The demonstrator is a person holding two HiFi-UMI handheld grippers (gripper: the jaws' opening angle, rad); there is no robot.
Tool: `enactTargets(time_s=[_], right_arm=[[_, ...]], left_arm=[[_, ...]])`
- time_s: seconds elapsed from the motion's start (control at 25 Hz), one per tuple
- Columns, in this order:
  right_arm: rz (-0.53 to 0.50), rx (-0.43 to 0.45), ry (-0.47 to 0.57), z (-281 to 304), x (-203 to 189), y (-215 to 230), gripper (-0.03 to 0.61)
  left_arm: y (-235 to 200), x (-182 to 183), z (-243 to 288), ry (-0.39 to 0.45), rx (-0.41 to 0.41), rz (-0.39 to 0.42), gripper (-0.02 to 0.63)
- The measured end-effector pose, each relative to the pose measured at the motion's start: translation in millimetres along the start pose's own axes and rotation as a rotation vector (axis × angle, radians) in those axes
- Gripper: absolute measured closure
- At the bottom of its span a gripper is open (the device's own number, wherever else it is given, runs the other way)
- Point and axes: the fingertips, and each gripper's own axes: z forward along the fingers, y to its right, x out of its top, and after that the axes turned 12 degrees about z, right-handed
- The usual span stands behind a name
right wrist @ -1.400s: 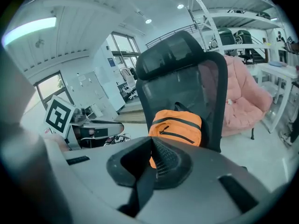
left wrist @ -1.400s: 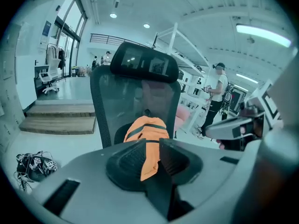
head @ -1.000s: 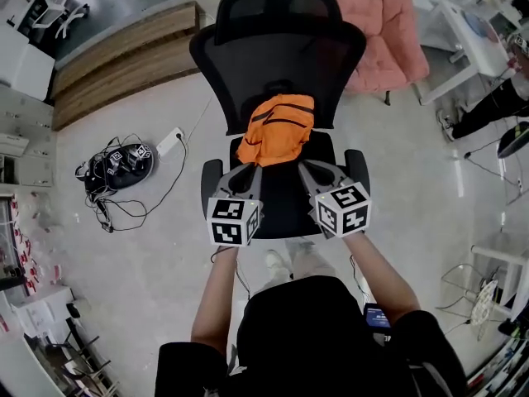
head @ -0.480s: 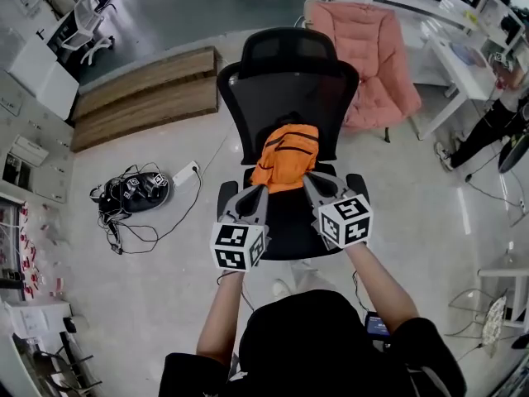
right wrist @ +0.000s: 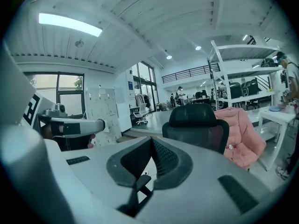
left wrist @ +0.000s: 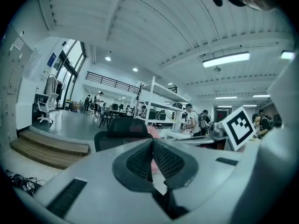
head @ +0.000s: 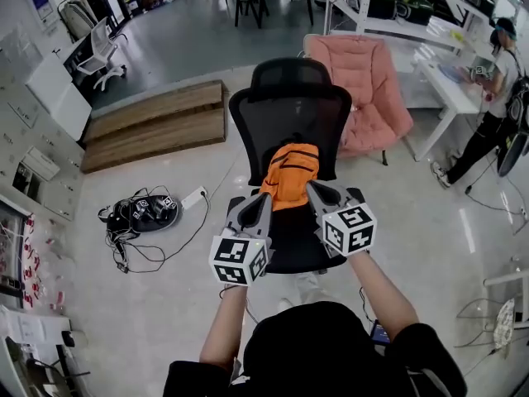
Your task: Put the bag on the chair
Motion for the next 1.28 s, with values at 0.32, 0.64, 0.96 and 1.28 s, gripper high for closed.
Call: enactTargets(time_s=[0.32,0.64,0.96,1.28], right_arm=[[-0.018,0.009,0.075,-49,18,-40,0.577],[-0.063,0.023,0.112,-84,33,-62,0.577],[-0.095,0.033,0.191,-120,57,-59,0.577],[-0.100,0.053,0.202,-157,72,-47,0.577]], left_arm=[[28,27,-47,0.065,-0.038,0.039,0.601],[50,61,-71,0.145,-0.042,0.071,0.601],[79,86,-71,0.207,-0.021,0.100,0.601],[117,97,-64,0.180,-0.004,0.112,0.600]])
